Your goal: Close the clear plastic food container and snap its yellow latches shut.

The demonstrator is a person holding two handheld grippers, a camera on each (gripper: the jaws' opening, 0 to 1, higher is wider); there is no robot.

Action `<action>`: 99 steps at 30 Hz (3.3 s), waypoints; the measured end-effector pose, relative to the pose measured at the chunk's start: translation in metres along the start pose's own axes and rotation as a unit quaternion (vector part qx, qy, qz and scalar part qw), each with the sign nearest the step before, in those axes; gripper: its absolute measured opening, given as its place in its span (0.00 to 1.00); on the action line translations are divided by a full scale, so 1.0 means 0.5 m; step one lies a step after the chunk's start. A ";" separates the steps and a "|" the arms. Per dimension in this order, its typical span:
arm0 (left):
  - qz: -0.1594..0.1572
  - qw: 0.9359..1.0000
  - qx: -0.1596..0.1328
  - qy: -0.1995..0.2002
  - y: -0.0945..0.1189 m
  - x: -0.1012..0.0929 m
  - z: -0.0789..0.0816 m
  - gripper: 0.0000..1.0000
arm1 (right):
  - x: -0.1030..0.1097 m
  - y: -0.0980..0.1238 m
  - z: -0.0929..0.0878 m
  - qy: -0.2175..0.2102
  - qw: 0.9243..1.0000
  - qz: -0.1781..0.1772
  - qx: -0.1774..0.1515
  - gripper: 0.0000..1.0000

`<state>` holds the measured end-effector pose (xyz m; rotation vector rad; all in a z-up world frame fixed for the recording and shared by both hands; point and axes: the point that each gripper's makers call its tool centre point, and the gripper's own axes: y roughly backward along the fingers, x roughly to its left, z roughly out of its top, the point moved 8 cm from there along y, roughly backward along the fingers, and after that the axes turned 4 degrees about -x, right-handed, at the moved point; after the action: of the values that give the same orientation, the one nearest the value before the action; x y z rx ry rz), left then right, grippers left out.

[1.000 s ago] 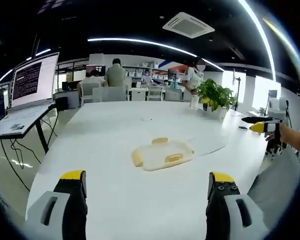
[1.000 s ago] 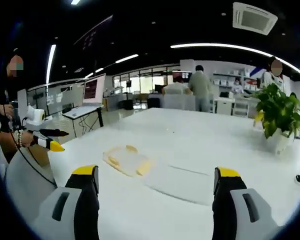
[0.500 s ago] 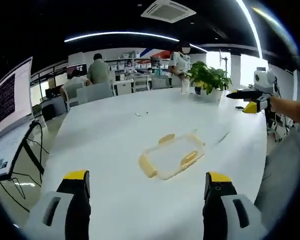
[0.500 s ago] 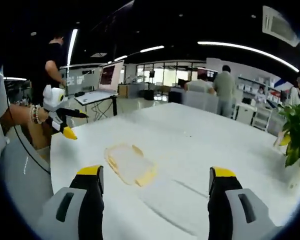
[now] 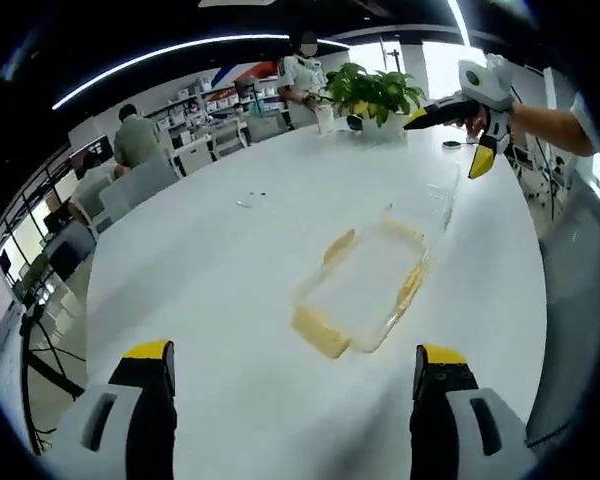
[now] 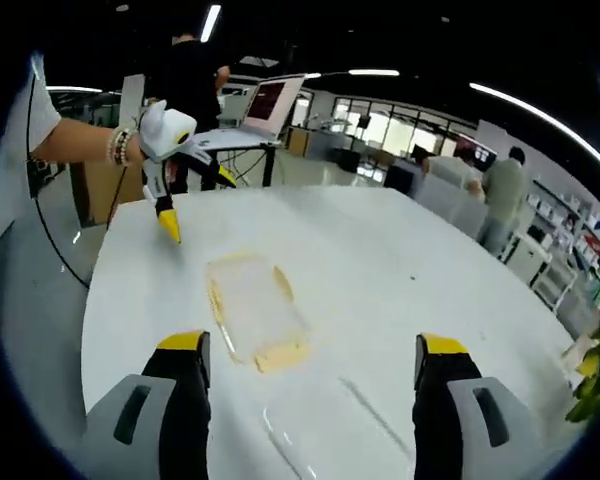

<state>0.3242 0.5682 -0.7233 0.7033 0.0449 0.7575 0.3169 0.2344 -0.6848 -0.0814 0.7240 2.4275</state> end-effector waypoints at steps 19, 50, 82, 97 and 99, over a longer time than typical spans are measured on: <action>-0.104 0.971 0.093 -0.194 -0.110 0.033 0.024 0.88 | -0.003 -0.131 -0.019 0.127 0.976 0.143 0.100 0.79; -0.243 0.936 0.160 -0.199 -0.179 0.009 0.013 0.61 | 0.017 -0.237 -0.079 0.150 0.938 0.232 0.209 0.67; -0.290 0.915 0.172 -0.220 -0.180 -0.014 0.017 0.41 | 0.032 -0.247 -0.073 0.126 0.922 0.266 0.251 0.62; -0.283 0.916 0.187 -0.216 -0.177 -0.015 0.019 0.34 | 0.019 -0.241 -0.070 0.142 0.914 0.270 0.269 0.44; -0.281 0.915 0.191 -0.217 -0.177 -0.016 0.020 0.34 | 0.019 -0.244 -0.068 0.143 0.912 0.270 0.275 0.44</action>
<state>0.3758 0.5119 -0.7702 1.1551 -0.0122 0.0201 0.3739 0.3038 -0.7744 -0.0084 1.7345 2.6307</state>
